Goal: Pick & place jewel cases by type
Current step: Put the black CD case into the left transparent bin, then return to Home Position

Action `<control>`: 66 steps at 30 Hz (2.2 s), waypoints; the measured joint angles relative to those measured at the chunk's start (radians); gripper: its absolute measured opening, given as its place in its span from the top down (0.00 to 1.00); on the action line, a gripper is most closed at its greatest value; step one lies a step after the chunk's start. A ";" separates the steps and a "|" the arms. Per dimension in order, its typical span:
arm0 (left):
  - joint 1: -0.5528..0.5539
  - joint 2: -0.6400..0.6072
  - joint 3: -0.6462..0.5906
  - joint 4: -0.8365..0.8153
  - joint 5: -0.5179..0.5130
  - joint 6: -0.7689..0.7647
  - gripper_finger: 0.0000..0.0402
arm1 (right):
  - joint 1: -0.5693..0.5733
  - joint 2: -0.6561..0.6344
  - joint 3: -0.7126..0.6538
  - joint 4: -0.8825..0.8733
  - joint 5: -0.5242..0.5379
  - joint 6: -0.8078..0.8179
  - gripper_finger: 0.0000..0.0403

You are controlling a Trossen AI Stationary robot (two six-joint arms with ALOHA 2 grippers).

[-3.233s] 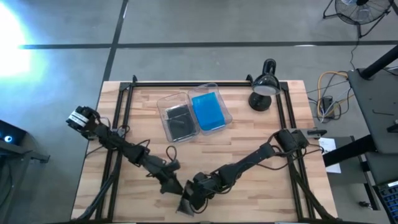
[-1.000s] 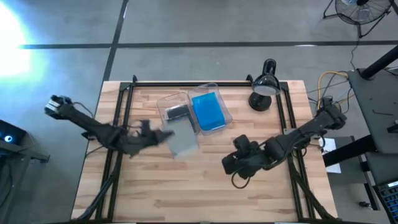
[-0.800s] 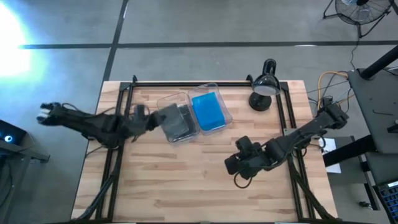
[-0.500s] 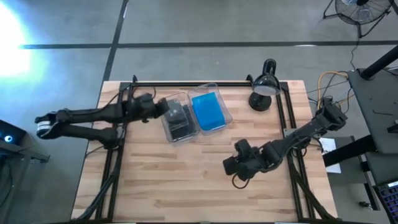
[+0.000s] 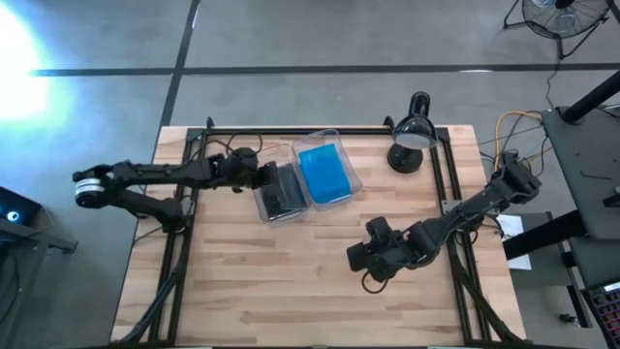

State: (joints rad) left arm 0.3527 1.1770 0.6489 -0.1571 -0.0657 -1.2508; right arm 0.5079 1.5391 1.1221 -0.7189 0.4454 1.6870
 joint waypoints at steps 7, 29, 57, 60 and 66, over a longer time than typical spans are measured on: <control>-0.002 -0.080 0.074 -0.369 0.023 0.136 0.65 | 0.003 0.000 0.000 0.000 -0.004 -0.003 0.44; -0.367 -0.381 0.473 -0.575 -0.282 0.342 0.65 | -0.005 -0.114 0.002 0.117 -0.170 -0.547 0.44; -0.493 -0.692 -0.098 0.023 -0.189 0.516 0.65 | -0.518 -0.683 -0.719 1.073 -0.604 -1.059 0.44; -0.493 -0.732 -0.098 -0.034 -0.226 0.567 0.65 | -0.523 -0.756 -0.760 1.041 -0.598 -1.085 0.44; -0.492 -0.766 -0.098 -0.046 -0.300 0.692 0.65 | -0.523 -0.907 -0.909 1.064 -0.485 -1.090 0.44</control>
State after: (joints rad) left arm -0.1398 0.4108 0.5510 -0.2032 -0.3659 -0.5589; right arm -0.0151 0.6321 0.2134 0.3453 -0.0400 0.5970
